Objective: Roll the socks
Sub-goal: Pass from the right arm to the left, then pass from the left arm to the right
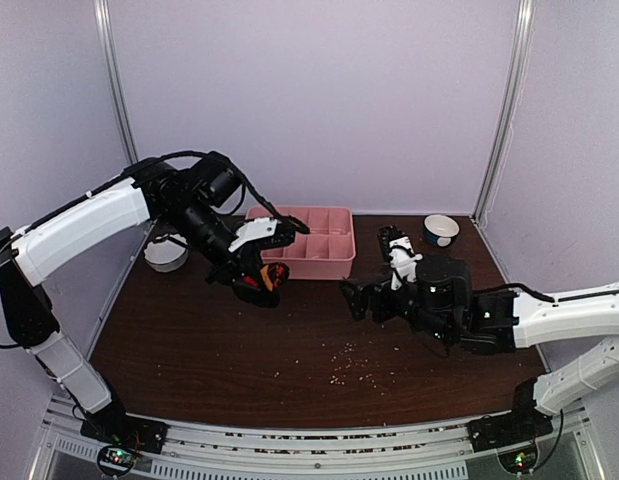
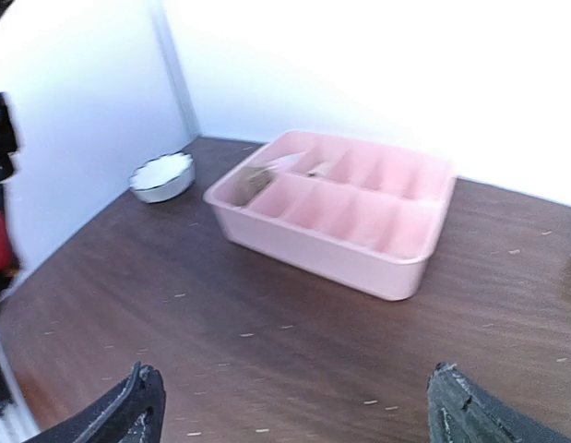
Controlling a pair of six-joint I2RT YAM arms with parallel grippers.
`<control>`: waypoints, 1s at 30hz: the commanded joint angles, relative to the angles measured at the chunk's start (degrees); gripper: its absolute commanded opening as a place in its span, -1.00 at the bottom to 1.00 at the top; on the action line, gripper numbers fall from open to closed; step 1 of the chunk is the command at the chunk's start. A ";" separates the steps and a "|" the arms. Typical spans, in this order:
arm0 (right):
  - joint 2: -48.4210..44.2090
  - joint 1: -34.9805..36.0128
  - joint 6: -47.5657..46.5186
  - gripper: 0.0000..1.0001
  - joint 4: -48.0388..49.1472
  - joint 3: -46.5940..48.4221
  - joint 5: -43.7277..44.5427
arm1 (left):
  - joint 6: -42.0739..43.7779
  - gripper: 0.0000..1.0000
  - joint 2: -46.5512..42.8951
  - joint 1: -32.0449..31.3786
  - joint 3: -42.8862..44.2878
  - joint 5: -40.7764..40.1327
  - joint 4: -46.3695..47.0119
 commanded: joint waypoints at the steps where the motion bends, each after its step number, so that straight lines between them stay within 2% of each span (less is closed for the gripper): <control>1: -6.07 -1.44 -7.74 0.99 7.12 -5.76 1.68 | -3.84 -1.00 2.06 1.58 3.69 11.73 -5.49; 4: -6.76 -0.32 -11.54 1.00 10.62 -4.13 -13.97 | -3.89 -1.00 5.14 2.76 5.19 16.92 -8.69; 7: -3.34 0.06 -13.50 0.99 7.45 1.80 -27.49 | -3.12 -1.00 6.35 2.86 5.52 19.85 -10.55; 12: 4.26 0.27 -13.16 0.85 5.63 11.87 -39.87 | -3.57 -1.00 6.32 2.86 4.64 20.59 -10.17; 19: 13.18 0.31 -9.77 0.48 7.45 18.55 -41.65 | -2.35 -1.00 5.61 2.86 3.63 22.34 -10.80; 21: 14.98 0.37 -8.52 0.31 8.39 19.38 -42.22 | -1.50 -1.00 5.34 2.85 3.35 23.09 -11.29; 23: 16.60 0.24 -7.43 0.06 7.83 20.37 -42.02 | 0.08 -1.00 5.31 2.85 3.47 24.14 -12.64; 25: 17.76 0.15 -6.64 -0.05 7.37 21.11 -42.52 | 2.69 -1.00 5.10 2.85 3.81 25.53 -14.39; 28: 19.04 0.05 -5.45 -0.32 6.92 22.08 -42.87 | 5.82 -1.00 4.91 2.81 5.00 26.95 -16.81; 30: 19.72 0.11 -4.76 -0.34 6.67 22.70 -42.06 | 7.11 -1.00 4.83 2.83 5.65 27.73 -17.79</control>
